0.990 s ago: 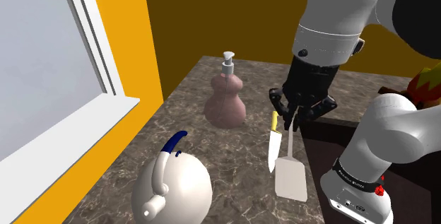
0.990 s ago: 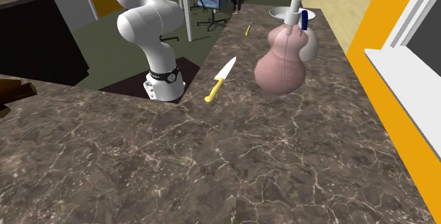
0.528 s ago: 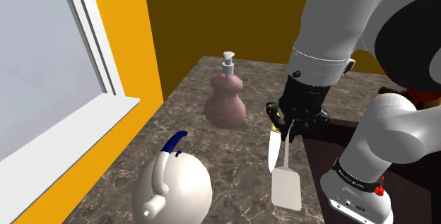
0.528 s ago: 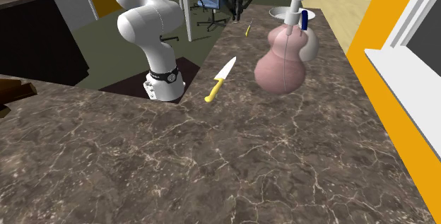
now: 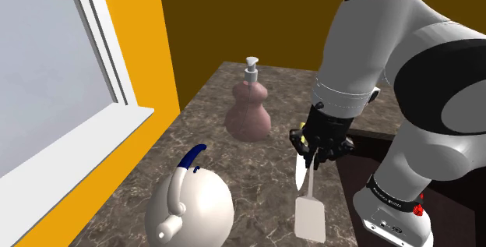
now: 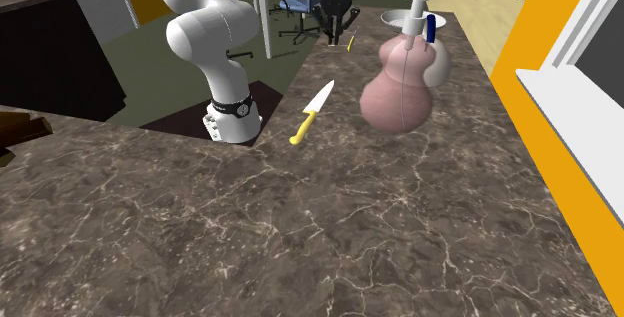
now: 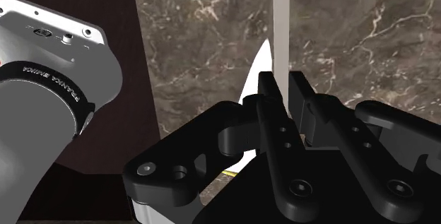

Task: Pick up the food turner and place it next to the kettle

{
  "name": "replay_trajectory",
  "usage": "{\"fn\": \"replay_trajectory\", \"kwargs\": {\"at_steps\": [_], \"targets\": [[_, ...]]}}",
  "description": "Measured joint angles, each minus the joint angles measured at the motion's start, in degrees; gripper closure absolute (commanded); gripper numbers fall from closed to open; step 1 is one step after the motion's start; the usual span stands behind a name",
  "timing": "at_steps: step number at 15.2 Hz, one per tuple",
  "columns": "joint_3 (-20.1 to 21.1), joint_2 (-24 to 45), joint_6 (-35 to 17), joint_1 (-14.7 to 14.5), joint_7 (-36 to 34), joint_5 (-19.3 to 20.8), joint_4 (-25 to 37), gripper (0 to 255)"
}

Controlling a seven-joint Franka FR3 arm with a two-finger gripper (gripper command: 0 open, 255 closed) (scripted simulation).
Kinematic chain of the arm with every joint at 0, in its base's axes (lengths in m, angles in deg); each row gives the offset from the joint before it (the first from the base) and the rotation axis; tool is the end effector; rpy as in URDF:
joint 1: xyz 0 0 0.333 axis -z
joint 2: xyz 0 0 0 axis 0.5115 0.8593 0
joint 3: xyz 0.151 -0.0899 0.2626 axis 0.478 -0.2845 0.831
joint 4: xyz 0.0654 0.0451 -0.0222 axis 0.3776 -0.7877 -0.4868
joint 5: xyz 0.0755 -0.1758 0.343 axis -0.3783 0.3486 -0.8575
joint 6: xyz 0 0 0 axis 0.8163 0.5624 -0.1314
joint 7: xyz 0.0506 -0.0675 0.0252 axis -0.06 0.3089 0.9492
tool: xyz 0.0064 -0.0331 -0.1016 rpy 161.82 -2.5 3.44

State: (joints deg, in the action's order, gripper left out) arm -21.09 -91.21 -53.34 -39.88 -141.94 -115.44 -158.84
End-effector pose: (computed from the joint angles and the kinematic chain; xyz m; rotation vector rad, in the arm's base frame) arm 0.1711 0.2682 0.4526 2.7333 -1.4811 0.0908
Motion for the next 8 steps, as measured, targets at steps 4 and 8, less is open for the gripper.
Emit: {"fn": "replay_trajectory", "kwargs": {"at_steps": [4, 8], "targets": [[2.0, 0.6, -3.0, -0.4, -0.1, -1.7, -2.3, 255], [3.9, 1.2, -6.0, -0.8, 0.1, -3.3, -4.7, 255]]}}
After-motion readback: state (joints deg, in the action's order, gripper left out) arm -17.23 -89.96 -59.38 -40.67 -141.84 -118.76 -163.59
